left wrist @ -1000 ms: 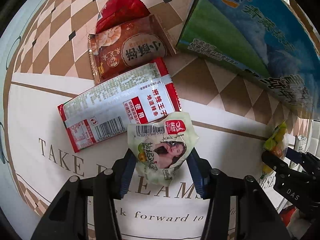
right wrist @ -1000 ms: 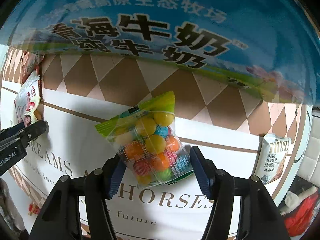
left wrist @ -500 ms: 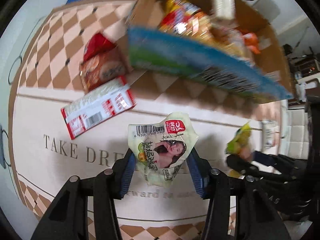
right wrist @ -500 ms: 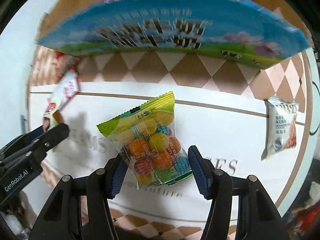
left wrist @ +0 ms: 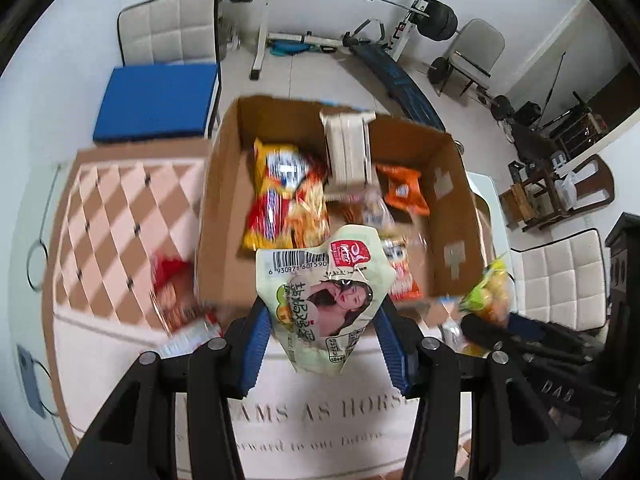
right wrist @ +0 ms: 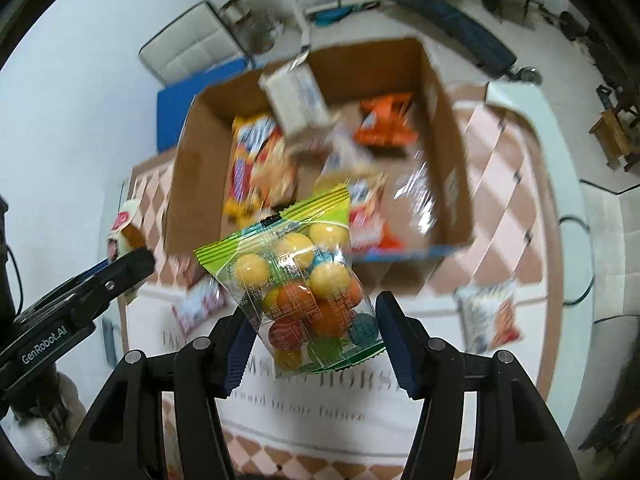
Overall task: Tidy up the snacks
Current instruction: 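Carry both packets into the box and open both grippers to release them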
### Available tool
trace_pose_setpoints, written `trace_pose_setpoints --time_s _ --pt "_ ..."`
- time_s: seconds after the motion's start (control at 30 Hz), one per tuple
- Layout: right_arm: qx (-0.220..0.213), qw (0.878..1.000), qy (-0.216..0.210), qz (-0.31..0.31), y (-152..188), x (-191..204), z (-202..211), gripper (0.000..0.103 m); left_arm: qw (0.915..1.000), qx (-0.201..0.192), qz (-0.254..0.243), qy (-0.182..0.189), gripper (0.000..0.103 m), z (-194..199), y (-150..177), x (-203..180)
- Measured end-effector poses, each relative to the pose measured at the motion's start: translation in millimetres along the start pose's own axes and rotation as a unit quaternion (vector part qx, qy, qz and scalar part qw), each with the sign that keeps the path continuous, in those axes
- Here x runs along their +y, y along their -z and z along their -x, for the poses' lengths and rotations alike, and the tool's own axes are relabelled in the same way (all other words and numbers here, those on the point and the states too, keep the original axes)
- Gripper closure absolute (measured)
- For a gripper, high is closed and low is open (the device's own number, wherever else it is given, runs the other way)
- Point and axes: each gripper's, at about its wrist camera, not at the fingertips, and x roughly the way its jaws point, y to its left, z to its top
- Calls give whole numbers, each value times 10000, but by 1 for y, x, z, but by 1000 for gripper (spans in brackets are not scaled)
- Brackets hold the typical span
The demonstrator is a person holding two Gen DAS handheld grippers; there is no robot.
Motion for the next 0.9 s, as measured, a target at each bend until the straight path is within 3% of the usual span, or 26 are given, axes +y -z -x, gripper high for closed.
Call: trace_pose_setpoints --time_s 0.23,0.4,0.73,0.9 --pt "23 9992 295 -256 -34 -18 -19 41 9995 128 -153 -261 55 -26 -33 4" --pt "194 9980 493 -357 -49 -31 -48 41 9977 536 -107 -392 55 -60 -46 17" --pt "459 9945 848 -406 -62 -45 -84 41 9897 1222 -118 -731 55 -119 -51 38" --pt "529 9931 942 -464 -66 -48 -93 41 9864 1482 -46 -717 53 -139 -49 47"
